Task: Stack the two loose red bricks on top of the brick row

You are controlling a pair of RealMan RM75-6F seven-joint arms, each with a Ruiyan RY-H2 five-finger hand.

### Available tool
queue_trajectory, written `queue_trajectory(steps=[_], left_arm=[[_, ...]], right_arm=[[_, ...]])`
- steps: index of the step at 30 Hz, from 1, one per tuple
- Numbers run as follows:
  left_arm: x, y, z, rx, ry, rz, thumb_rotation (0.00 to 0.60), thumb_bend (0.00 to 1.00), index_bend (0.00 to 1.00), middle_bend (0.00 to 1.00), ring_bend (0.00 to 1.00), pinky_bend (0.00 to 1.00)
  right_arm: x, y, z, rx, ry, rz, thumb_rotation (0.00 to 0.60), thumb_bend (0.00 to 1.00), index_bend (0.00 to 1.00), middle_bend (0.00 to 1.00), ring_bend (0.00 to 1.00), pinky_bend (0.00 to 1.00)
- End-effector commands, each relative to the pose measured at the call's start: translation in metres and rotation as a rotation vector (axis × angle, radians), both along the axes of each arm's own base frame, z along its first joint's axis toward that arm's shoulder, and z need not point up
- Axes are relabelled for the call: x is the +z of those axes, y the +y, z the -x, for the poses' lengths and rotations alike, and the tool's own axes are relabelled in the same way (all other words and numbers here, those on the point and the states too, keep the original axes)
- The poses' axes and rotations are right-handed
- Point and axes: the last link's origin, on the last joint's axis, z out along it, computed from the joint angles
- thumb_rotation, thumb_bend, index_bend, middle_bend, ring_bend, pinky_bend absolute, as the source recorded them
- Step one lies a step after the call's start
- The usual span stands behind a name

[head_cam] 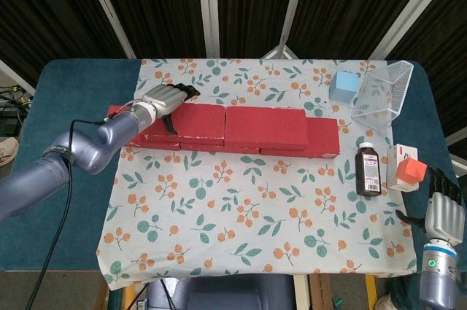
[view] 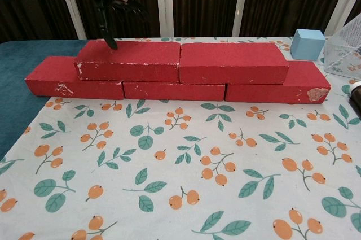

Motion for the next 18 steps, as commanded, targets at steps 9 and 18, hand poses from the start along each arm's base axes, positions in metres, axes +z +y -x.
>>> queue_trajectory(steps=[9,18], left_arm=[[0.047,-0.021,0.053,0.051,-0.068,-0.124,0.6,0.0,0.09,0.08,0.0,0.11],[0.084,-0.092,0.122,0.088,-0.304,-0.304,0.6,0.0,0.13,0.06,0.0,0.11]], right_arm=[[0.001,0.002,-0.003,0.014,-0.017,0.019,0.6,0.05,0.0,0.0,0.0,0.0],[-0.001,0.004,-0.007,0.048,-0.036,-0.003,0.6,0.05,0.0,0.0,0.0,0.0]])
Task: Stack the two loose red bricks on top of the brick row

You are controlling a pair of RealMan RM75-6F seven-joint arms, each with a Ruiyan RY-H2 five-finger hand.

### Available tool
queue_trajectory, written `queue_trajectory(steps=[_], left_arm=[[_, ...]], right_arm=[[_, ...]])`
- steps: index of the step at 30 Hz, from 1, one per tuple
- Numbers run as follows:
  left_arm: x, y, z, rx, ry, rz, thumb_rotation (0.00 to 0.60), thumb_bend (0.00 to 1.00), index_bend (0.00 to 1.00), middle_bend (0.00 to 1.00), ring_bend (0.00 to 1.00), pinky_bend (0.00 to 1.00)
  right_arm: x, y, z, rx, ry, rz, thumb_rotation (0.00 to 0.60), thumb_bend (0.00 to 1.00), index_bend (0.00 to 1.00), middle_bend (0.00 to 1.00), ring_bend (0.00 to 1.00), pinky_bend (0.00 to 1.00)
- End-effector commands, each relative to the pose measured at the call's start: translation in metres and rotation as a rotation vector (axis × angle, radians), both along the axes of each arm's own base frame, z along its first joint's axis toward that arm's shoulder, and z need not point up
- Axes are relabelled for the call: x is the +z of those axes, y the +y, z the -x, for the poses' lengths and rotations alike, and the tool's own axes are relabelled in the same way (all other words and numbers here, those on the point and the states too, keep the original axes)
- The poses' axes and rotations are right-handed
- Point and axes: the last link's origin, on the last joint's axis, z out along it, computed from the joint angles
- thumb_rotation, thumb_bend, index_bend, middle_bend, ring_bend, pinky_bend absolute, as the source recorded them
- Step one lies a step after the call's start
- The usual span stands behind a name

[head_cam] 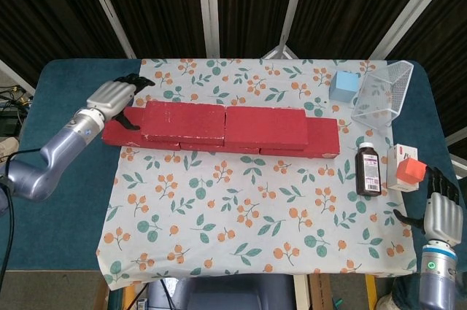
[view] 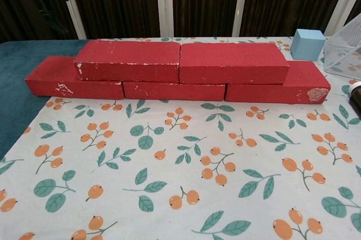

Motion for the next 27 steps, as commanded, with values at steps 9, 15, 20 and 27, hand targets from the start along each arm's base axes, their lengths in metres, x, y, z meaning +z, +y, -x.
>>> queue_trajectory(steps=[9,15,20,27], left_arm=[[0.032,-0.176,0.118,0.067,-0.102,-0.21,0.6,0.0,0.13,0.03,0.0,0.11],[0.019,-0.229,0.14,0.098,-0.145,-0.312,0.6,0.0,0.12,0.04,0.0,0.11],[0.011,-0.253,0.145,0.083,-0.15,-0.366,0.6,0.0,0.13,0.04,0.0,0.11],[0.001,-0.263,0.139,0.046,-0.15,-0.372,0.6,0.0,0.13,0.05,0.0,0.11]], right_arm=[[-0.001,0.005,-0.01,0.082,-0.018,-0.042,0.6,0.05,0.0,0.0,0.0,0.0],[0.001,0.01,-0.018,0.153,0.005,-0.06,0.6,0.05,0.0,0.0,0.0,0.0],[0.006,0.016,-0.021,0.183,0.03,-0.055,0.6,0.05,0.0,0.0,0.0,0.0],[0.011,0.02,-0.026,0.206,0.04,-0.051,0.6,0.05,0.0,0.0,0.0,0.0]])
